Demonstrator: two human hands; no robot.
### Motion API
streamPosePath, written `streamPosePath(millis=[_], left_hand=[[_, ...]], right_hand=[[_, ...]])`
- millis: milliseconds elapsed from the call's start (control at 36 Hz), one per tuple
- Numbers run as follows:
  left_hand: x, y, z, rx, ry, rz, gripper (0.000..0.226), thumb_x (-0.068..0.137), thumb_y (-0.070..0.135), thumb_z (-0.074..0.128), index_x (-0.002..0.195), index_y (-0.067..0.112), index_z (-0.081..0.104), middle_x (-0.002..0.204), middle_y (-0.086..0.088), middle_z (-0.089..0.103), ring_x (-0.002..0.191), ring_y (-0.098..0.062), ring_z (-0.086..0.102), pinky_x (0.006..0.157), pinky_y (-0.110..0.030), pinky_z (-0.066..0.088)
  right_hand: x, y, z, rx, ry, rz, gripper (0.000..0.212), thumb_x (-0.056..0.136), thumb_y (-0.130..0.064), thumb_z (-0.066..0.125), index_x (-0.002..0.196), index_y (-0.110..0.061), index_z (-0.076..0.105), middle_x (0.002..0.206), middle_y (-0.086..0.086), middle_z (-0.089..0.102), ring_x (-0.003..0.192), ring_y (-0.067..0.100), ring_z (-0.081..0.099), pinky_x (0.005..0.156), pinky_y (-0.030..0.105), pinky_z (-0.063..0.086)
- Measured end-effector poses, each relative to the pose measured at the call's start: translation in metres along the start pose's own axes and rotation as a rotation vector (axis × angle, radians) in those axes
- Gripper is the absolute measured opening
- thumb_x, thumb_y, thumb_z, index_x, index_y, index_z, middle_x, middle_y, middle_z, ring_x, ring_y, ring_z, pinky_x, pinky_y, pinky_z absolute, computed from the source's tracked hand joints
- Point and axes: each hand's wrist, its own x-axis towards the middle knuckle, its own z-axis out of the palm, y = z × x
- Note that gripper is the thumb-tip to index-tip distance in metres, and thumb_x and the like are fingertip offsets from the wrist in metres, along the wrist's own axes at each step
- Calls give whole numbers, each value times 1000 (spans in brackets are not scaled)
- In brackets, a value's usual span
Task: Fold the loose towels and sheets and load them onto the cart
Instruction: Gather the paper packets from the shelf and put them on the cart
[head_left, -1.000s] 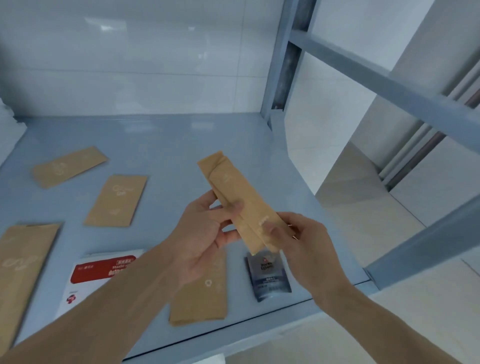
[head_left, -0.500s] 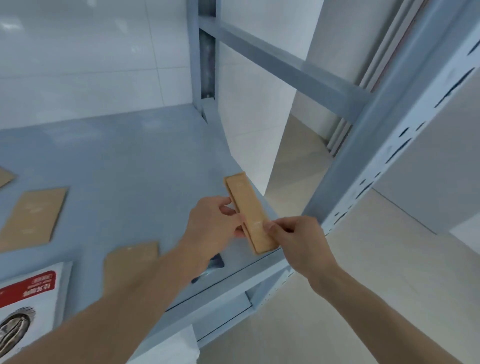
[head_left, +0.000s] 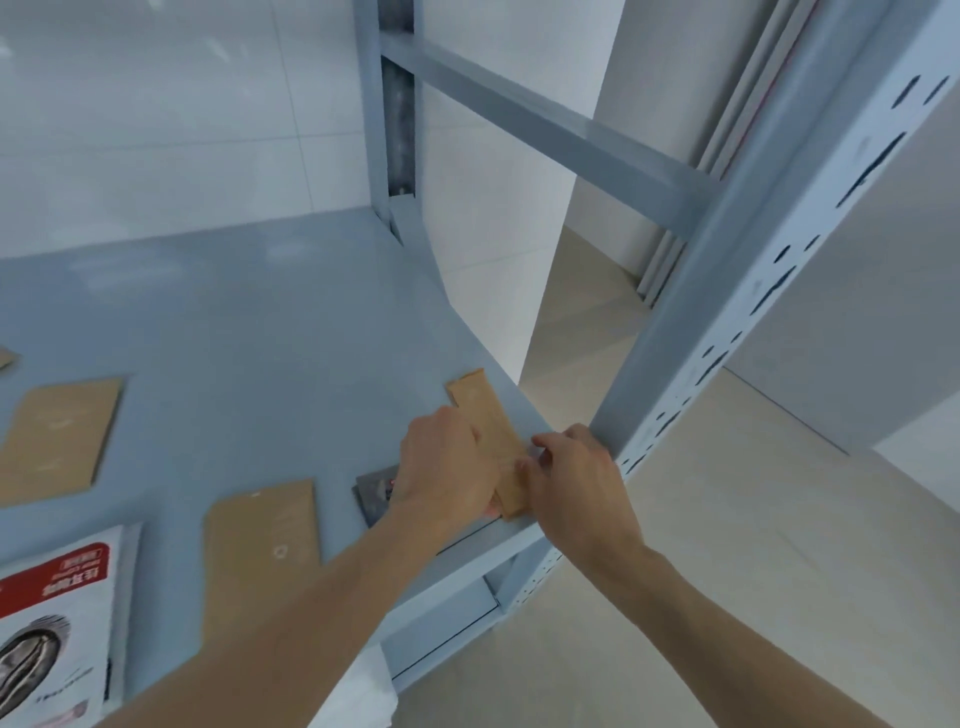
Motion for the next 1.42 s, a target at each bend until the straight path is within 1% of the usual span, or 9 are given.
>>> streamPosePath(millis=[56, 194, 583, 750, 917, 1000, 1083, 1222, 1417], left_hand=[[-3, -9, -9, -84, 35, -36, 8, 88, 3, 62, 93, 9, 65, 88, -11, 72, 64, -25, 74, 66, -45, 61], [-2, -33, -38, -310, 126, -70, 22, 89, 0, 56, 81, 18, 65, 78, -4, 72, 51, -17, 71, 55, -25, 59], [-12, -141, -141, -470, 565, -186, 27, 82, 1, 58, 84, 19, 78, 73, 8, 73, 65, -4, 66, 58, -8, 50], [-18, -178, -177, -389, 694, -239, 24, 86, 1, 58, 95, 13, 77, 87, -3, 75, 85, -16, 70, 84, -28, 56], [-9, -223, -211, -103, 868, -238, 21, 84, 4, 58, 90, 17, 73, 95, 3, 65, 86, -15, 60, 71, -18, 38], [-4, -251, -228, 83, 843, -210, 23, 84, 6, 63, 104, 14, 68, 115, 1, 53, 103, -18, 52, 75, -15, 32], [5, -278, -246, 222, 740, -250, 45, 84, 15, 67, 128, 10, 57, 135, -7, 46, 127, -25, 41, 100, -34, 38], [26, -307, -260, 276, 572, -467, 56, 90, 38, 64, 140, 18, 48, 147, -7, 39, 137, -28, 35, 109, -44, 28], [48, -321, -260, 420, 598, -457, 50, 93, 44, 57, 132, 14, 47, 143, -11, 45, 137, -30, 35, 116, -51, 20]], right_hand=[[1, -8, 1, -45, 23, -39, 33, 101, -28, 49, 127, -11, 60, 116, 3, 53, 103, 22, 58, 91, 33, 48], [13, -44, 0, -119, 89, -176, 27, 97, -22, 49, 120, -14, 62, 112, 3, 56, 111, 20, 47, 91, 32, 45], [9, -225, 85, 63, -142, -559, 38, 91, -16, 52, 129, -11, 51, 123, 6, 52, 118, 22, 43, 97, 37, 42], [16, -272, 117, 90, -232, -637, 43, 86, -18, 59, 128, -11, 51, 124, 6, 50, 120, 22, 41, 95, 33, 43], [33, -305, 156, 63, -259, -732, 46, 90, -16, 56, 135, -16, 45, 130, 4, 46, 125, 20, 40, 87, 24, 34], [42, -316, 168, -12, -389, -795, 70, 90, -30, 65, 150, -19, 30, 148, 5, 35, 138, 23, 28, 103, 31, 33], [47, -322, 177, -156, -482, -824, 94, 85, -47, 70, 157, -23, 15, 157, 6, 27, 144, 29, 20, 115, 42, 22], [57, -329, 181, -201, -448, -817, 93, 77, -54, 75, 150, -21, 27, 141, 9, 33, 132, 31, 28, 105, 43, 28], [75, -329, 180, -21, -429, -784, 76, 75, -39, 81, 133, -13, 39, 117, 2, 27, 120, 28, 36, 98, 36, 38]])
